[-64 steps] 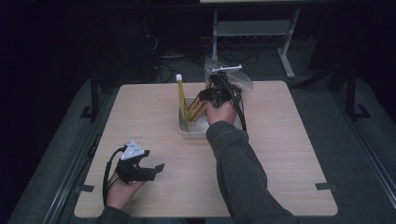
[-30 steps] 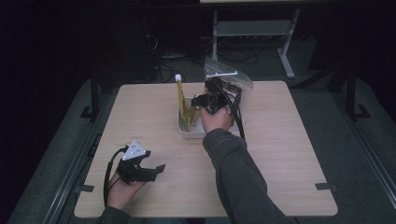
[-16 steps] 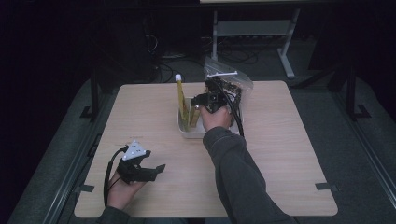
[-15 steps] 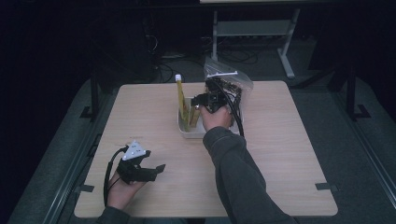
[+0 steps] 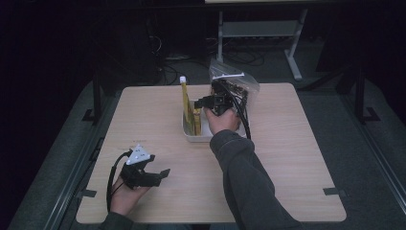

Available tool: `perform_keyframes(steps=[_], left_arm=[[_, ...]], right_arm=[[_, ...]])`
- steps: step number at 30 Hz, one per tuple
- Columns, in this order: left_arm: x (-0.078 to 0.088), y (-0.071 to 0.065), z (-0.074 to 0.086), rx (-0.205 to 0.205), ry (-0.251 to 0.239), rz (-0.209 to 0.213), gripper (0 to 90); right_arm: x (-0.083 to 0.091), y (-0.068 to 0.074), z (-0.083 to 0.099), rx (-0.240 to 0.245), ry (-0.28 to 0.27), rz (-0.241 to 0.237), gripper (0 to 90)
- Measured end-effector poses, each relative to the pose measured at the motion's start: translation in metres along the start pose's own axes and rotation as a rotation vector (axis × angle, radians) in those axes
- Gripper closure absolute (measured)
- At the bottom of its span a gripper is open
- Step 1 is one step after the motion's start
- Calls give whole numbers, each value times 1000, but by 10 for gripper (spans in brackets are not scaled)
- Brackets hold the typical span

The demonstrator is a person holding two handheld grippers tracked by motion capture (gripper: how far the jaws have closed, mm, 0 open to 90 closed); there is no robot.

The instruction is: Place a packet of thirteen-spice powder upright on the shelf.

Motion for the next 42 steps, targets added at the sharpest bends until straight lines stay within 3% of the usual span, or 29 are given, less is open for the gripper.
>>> perform_keyframes(steps=[6, 16, 42], left_arm=[[-1, -1, 0, -4, 3, 1, 197], [-1, -1, 2, -7, 9, 2, 196], [-2, -1, 4, -5, 10, 15, 194]], right_arm=[[8, -2, 3, 1, -1, -48, 472], [28, -16, 12, -6, -13, -137, 420], [57, -43, 31, -11, -21, -194, 387]])
Point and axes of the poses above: each handheld gripper's, and its own axes: x roughly backward along the jaws, z roughly out of its underside, y roughly to its left, the point moved 2 cm from there along -x, roughly forward along the jaws, and after that the axes turned 4 degrees about -y, right-handed, at the moved point
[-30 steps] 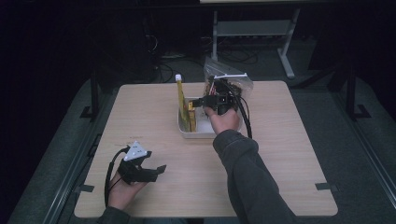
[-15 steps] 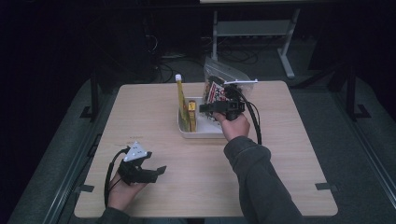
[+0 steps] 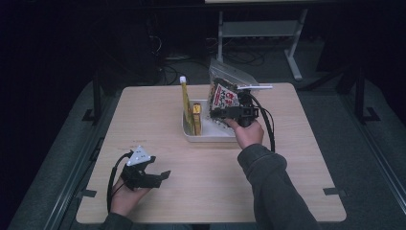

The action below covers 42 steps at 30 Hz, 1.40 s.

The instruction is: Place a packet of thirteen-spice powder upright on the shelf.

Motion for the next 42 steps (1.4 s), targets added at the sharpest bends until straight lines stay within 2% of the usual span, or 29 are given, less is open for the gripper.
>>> perform_keyframes(steps=[10, 20, 23, 30, 38, 42], left_arm=[[0, 0, 0, 1, 0, 2, 190], [-1, 0, 1, 7, -2, 1, 182], [-2, -1, 1, 6, 2, 1, 178], [-3, -2, 2, -6, 17, 10, 175], [-4, -3, 3, -6, 15, 16, 173], [-4, -4, 3, -8, 9, 27, 172]], right_arm=[[11, -13, 9, -18, 4, -22, 381], [19, -34, 27, -50, 22, -51, 366], [21, -38, 33, -66, 23, -72, 365], [28, -44, 41, -59, 26, -80, 360], [35, -53, 56, -67, 44, -101, 353], [38, -56, 66, -53, 57, -102, 353]])
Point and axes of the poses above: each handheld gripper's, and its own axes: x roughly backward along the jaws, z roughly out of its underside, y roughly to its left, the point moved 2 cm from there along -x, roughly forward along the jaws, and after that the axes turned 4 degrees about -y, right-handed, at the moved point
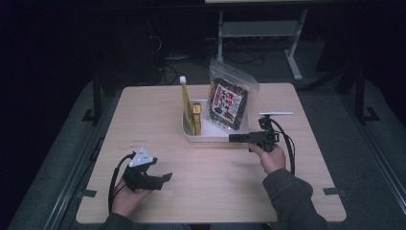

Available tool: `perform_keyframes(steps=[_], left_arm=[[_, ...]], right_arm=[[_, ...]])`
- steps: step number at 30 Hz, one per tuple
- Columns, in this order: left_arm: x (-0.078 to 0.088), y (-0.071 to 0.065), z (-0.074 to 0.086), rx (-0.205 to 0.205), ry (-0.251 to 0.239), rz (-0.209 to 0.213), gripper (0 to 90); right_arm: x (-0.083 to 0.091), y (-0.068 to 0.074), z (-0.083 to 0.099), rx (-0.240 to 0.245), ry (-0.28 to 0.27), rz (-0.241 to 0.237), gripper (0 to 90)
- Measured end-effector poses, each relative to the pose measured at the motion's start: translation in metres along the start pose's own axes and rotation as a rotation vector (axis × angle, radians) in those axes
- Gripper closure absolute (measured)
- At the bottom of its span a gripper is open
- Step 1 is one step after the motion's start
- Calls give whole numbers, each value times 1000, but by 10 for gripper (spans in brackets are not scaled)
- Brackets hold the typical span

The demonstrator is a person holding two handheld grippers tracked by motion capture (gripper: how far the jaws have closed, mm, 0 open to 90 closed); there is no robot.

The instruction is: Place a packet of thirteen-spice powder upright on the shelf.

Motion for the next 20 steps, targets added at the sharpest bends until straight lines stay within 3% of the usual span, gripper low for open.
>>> perform_keyframes(steps=[7, 20], left_arm=[[0, -3, 0, -13, -14, 7, 168], [-4, -7, 0, -23, -11, 25, 168]], right_arm=[[7, -5, 14, 7, 3, -22, 347], [21, -18, 46, 60, 11, -2, 342]])
Point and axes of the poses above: each handheld gripper's, and its own axes: x roughly backward along the jaws, z roughly out of its underside, y roughly to its left, the point moved 2 cm from there along -x, roughly forward along the jaws, and after that the axes turned 4 degrees about -y, right-handed, at the moved point
